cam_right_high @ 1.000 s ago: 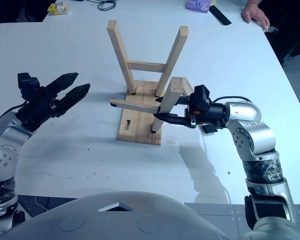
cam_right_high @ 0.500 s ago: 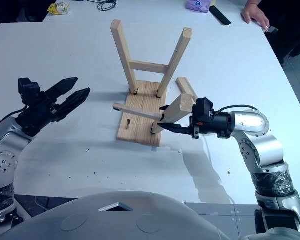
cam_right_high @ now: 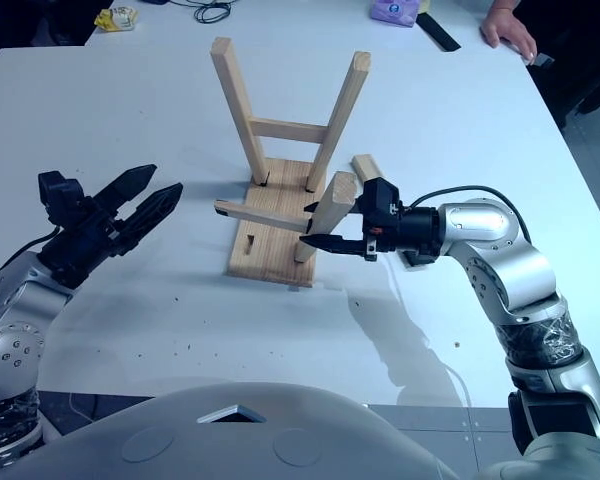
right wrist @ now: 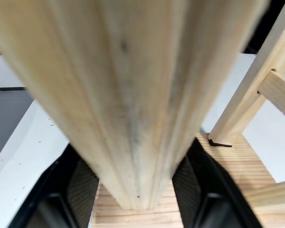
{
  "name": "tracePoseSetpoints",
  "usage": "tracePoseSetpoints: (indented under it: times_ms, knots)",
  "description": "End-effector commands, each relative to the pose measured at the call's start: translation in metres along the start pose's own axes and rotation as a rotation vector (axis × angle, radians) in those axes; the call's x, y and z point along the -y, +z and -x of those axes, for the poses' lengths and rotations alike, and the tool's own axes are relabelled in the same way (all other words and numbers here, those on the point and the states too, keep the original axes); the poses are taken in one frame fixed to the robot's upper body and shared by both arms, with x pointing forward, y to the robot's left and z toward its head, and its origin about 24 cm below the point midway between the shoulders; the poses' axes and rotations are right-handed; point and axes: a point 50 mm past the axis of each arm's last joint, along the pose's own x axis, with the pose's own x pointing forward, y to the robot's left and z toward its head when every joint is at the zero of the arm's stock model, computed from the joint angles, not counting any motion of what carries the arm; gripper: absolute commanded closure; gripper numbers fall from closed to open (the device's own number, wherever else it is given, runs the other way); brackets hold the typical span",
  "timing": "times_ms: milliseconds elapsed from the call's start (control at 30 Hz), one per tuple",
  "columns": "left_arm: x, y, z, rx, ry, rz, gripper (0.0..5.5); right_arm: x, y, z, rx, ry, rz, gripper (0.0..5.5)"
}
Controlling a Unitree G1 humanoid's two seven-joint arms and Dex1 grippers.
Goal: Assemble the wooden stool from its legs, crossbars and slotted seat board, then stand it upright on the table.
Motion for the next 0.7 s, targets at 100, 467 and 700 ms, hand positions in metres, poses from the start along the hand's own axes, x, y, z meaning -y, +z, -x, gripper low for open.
tracePoseSetpoints:
  times_ms: [100, 467, 700]
  knots:
    - [0.001, 0.002, -0.004, 0.005, -0.008, -0.009, 1.90, -0.018, -0.053, 0.004, -0.254, 0.004, -0.240, 3.47]
    - [0.003, 0.002, -0.007, 0.028, -0.003, -0.013, 1.90, -0.009, -0.057, 0.005, -0.309, -0.007, -0.246, 3.47]
    - [-0.004, 0.003, -0.006, 0.061, 0.047, -0.020, 1.90, 0.017, -0.037, 0.007, -0.231, -0.066, -0.138, 3.47]
